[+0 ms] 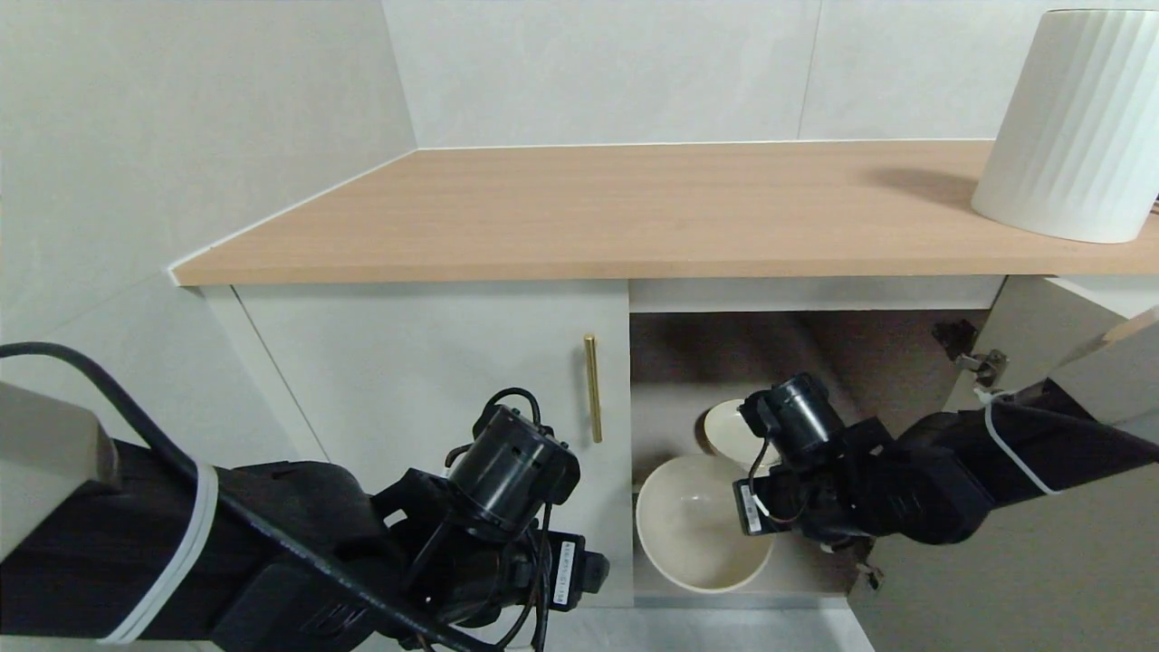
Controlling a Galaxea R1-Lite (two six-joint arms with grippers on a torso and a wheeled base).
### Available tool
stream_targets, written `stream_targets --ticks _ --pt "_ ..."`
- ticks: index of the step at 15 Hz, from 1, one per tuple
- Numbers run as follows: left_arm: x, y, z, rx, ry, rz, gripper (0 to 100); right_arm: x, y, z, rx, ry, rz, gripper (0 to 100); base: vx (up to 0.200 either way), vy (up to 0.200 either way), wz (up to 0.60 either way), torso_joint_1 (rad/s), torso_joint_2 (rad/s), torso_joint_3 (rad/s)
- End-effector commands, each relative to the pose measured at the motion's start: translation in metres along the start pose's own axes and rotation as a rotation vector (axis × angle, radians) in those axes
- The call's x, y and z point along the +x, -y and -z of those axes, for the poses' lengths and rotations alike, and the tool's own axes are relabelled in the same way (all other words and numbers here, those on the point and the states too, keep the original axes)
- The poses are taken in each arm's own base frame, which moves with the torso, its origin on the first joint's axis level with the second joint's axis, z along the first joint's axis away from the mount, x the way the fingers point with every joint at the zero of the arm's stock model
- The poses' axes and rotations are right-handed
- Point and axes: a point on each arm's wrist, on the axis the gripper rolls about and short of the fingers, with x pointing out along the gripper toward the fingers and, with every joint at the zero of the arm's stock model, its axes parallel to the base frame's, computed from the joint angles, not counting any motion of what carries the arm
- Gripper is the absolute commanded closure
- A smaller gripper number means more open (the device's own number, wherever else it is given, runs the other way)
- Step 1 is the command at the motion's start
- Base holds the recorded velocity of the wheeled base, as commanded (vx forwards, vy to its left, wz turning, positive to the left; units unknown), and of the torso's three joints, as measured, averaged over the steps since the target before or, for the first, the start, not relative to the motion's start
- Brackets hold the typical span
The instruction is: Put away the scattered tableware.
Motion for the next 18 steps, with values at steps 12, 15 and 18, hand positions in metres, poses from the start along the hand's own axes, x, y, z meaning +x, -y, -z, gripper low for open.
stream_targets --ticks 12,15,18 --pt "0.000 0.000 0.000 -0.001 0.003 0.001 0 0.071 0.067 -0.073 0.535 0.148 0.106 100 0.000 0.000 0.00 0.000 0.00 0.000" --pt "0.000 0.000 0.000 -0.001 0.003 0.001 0 0.083 0.079 -0.076 0.569 0.160 0.146 100 0.000 0.000 0.00 0.000 0.00 0.000" --pt "0.000 0.000 -0.001 -0.002 0.003 0.000 0 0.095 0.086 -0.076 0.578 0.175 0.207 100 0.000 0.000 0.00 0.000 0.00 0.000"
